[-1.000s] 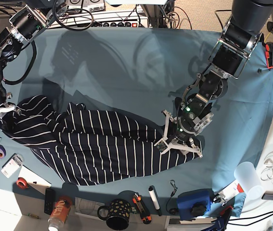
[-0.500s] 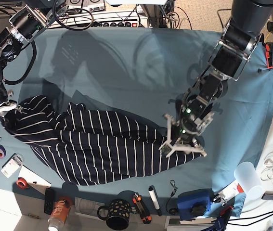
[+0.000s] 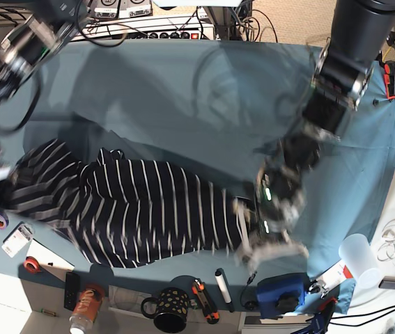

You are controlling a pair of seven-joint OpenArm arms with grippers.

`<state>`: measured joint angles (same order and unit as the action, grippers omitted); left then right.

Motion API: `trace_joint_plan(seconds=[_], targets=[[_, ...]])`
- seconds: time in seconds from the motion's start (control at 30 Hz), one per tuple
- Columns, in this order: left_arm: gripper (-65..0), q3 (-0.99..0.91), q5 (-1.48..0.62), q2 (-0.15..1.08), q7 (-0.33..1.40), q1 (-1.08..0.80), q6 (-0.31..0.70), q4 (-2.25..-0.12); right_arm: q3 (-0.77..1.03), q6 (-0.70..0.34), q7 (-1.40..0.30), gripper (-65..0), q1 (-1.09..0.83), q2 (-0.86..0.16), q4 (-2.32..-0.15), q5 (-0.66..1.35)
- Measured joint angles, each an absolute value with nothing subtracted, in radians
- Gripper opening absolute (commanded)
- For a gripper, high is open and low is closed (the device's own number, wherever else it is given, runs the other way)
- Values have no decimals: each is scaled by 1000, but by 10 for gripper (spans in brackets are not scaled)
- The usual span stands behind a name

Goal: Layout the t-shirt on the table in an organized manner, then fold the t-shirt properly
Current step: 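Lift the shirt with both grippers and stretch it between them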

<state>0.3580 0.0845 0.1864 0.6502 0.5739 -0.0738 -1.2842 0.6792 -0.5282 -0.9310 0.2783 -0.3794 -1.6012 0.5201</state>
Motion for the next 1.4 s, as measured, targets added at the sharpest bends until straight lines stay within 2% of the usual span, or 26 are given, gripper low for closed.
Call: trace_joint_plan(seconds=[0.13,0.33,0.5,0.63,0.7,0.9,1.1,1.4], targets=[[-650,207,-52,190,784,615,-5,-1375,575,-525,-933,-650,425,-450,-1468,522],[-650,56,-229,192,926,615,91,-1487,535,-521,-1040,-650,591,-475,-1410,609],[-650,39,-292,197,997,581,133,-1521,535,-529,-1164,-650,594,-494,-1409,704],[-650,39,-301,197,1021,505,158,-1597,575,-609,-1254,-650,567,-509,-1409,876],[-650,39,-299,197,1021,455,158,-1654,614,-653,-1295,-650,530,-510,-1411,977],[-650,35,-262,199,1026,240,160,-1847,765,-696,-1428,-650,372,-505,-1416,1191],[-650,-73,-238,196,1000,-7,162,-2086,855,-696,-1419,-650,170,-505,-1546,1410],[-650,-210,-244,197,1006,-326,226,-2273,851,-697,-1423,-650,-167,-476,-1733,1451]])
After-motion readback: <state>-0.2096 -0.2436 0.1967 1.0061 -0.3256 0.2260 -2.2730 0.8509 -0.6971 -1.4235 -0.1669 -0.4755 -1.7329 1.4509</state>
